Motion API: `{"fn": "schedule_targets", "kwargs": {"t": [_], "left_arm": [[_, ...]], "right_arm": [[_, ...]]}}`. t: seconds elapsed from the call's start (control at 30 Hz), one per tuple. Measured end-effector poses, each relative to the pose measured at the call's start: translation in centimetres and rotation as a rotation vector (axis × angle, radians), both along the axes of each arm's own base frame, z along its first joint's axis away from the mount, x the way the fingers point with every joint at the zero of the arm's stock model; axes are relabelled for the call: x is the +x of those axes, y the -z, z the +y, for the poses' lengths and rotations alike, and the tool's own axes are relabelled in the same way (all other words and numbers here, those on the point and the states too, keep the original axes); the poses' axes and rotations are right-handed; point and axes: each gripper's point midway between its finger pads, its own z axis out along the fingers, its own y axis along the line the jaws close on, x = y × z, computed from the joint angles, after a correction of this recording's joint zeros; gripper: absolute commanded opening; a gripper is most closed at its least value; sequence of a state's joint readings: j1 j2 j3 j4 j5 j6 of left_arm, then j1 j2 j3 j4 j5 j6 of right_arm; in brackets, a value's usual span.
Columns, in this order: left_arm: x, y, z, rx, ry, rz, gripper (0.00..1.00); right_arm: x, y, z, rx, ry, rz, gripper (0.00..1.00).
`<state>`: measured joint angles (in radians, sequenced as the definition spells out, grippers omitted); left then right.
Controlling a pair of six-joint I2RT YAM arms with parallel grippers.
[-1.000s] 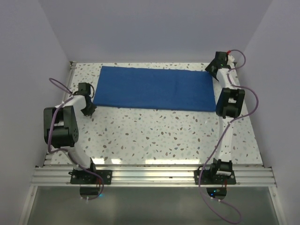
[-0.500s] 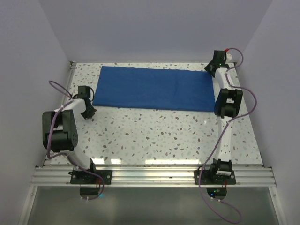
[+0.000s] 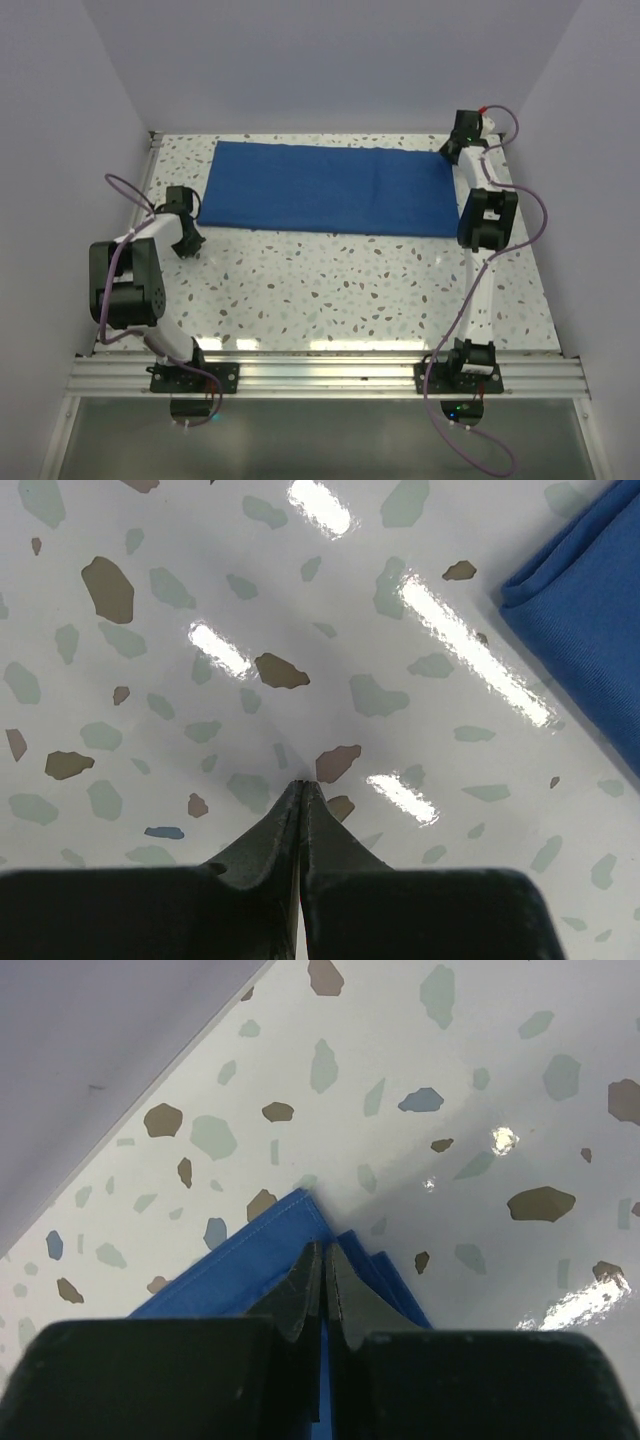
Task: Open and lay out the surgical kit
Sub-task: Open the surgical kit at the center of the board.
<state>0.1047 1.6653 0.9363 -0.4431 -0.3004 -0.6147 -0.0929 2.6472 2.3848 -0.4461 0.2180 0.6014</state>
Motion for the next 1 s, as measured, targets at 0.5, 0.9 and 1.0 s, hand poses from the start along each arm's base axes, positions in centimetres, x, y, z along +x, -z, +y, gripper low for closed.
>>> {"fn": "schedule_targets", "kwargs": {"t": [0.5, 0.9, 1.0], "left_arm": [[1.2, -10.2, -0.4, 0.021, 0.074, -0.267, 1.0], [0.8, -13.1, -1.4, -0.014, 0.103, -0.33, 0.97], [0.8, -14.2, -1.8, -0.028, 0.114, -0.371, 0.96]], "right_arm": [[-2.1, -4.0, 4.2, 0.089, -0.131, -0.066, 0.0], [-11.5, -10.4, 18.1, 0.212, -0.44, -0.111, 0.0], [-17.2, -11.0, 23.4, 0.241, -0.581, -0.079, 0.0]]}}
